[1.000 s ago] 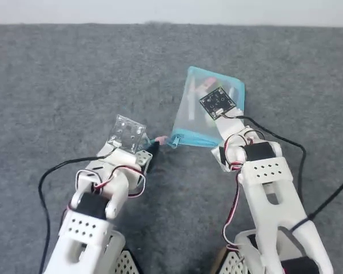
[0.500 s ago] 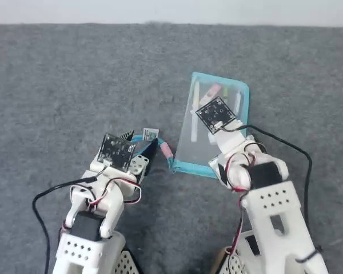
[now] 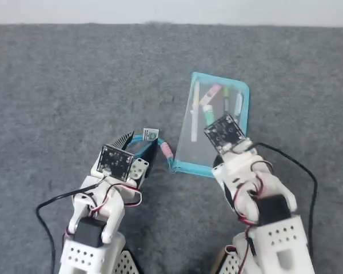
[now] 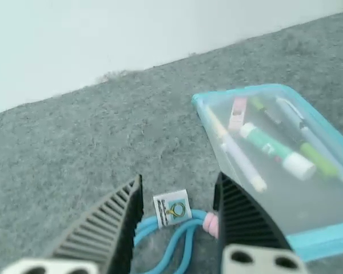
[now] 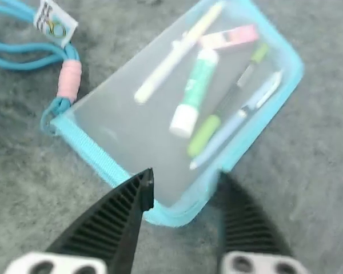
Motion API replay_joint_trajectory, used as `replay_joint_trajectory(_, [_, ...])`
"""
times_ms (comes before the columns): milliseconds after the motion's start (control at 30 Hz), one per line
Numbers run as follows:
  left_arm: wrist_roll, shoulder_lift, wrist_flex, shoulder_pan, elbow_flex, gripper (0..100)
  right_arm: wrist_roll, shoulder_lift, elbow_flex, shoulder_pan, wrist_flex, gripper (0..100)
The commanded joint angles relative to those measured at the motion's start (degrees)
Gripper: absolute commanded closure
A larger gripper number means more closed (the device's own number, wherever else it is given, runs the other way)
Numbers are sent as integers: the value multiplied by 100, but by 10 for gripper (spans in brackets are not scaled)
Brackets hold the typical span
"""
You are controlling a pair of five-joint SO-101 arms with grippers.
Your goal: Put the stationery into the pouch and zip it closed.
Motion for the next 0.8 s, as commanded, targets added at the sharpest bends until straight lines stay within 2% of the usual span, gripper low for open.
replay_joint_trajectory(0, [-62,-97,-642,26,163,808,-35,-629,158,444,-75,990])
replay_joint_trajectory(133, [-62,-123,-844,35,154,808,-62,-1156,536,1024,75,957])
replay_joint_trajectory(267, [-62,-114,-800,35,145,808,-62,-1684,914,1270,391,957])
replay_joint_trajectory(367, [-62,-114,-237,0,145,808,-26,-2149,1266,1297,576,957])
replay_joint_trajectory(467, [-62,-114,624,-316,145,808,-26,-2668,1714,1297,576,957])
replay_joint_trajectory(600, [-62,-123,1785,-967,145,808,-18,-3275,2365,1305,585,957])
replay_joint_trajectory(767, [-62,-123,2338,-2031,145,808,-18,-3196,2725,1349,585,957])
